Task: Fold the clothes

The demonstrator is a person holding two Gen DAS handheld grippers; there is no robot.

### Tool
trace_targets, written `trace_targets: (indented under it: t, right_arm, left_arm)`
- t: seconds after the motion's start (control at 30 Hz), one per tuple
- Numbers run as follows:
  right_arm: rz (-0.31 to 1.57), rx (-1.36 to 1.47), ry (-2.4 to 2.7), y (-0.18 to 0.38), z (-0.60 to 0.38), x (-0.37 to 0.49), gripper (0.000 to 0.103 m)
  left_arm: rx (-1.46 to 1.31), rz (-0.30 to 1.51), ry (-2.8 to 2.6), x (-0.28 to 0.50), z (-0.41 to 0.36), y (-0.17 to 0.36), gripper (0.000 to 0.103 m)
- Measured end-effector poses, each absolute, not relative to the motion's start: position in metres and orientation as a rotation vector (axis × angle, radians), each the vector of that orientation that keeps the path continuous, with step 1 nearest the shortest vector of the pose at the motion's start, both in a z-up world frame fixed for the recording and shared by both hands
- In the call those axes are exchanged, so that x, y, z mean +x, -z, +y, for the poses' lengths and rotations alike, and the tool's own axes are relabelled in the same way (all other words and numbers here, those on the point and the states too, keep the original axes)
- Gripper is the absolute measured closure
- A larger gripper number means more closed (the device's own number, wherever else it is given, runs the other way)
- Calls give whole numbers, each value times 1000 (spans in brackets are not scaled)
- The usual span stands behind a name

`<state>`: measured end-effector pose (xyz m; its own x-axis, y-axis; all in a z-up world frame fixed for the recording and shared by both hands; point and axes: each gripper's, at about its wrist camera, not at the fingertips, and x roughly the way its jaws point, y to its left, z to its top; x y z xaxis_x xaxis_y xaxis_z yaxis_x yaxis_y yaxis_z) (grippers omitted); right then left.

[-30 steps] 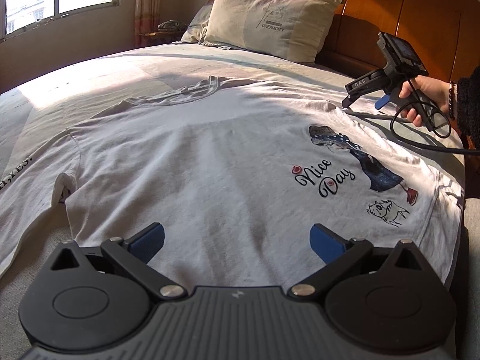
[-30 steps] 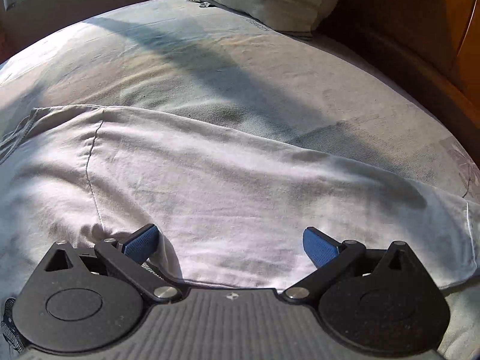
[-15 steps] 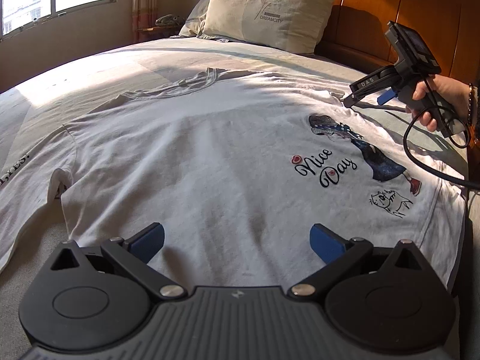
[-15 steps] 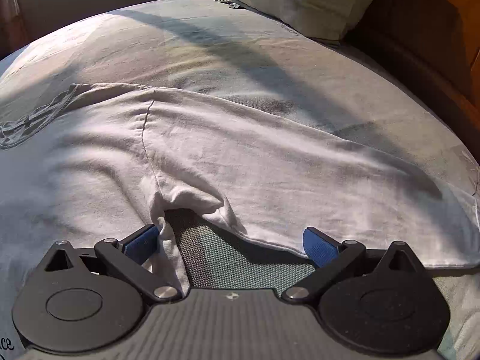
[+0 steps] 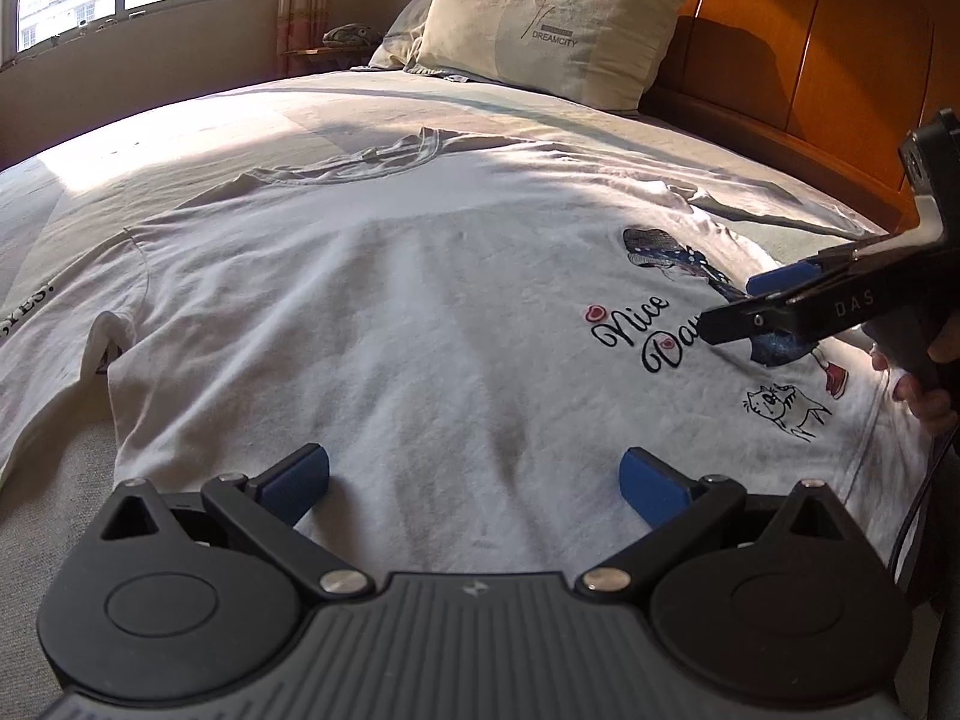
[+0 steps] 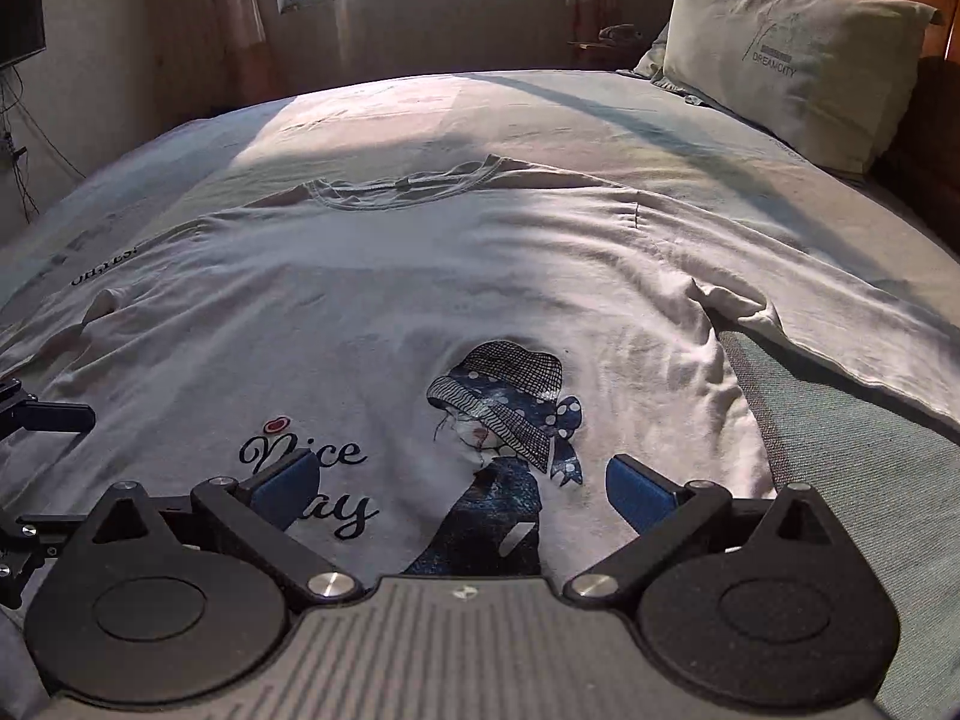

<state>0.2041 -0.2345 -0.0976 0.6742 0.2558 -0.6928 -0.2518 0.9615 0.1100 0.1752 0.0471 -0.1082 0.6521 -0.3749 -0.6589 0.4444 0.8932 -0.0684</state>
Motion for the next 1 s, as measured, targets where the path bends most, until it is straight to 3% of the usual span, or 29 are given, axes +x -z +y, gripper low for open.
trace_targets:
  t: [0.27,0.4,0.63,0.83,1.0]
  right_arm:
    - [865,-112,-376,104,-238,178,0]
    - [839,-87,-409,98,-255,160,0]
    - [795,-15,-203,92,-293,172,0]
    - [768,29,-274,82,-286,175,0]
    - [746,9,-310,74,-256,178,0]
  left_arm:
    - [109,854,333,179,30,89,1]
    - [176,815,355,190,-3,64,1]
    - [201,902,408,177,-52,87,1]
    - [98,911,359,118,-32,92,1]
    - [73,848,323,125,4,59,1]
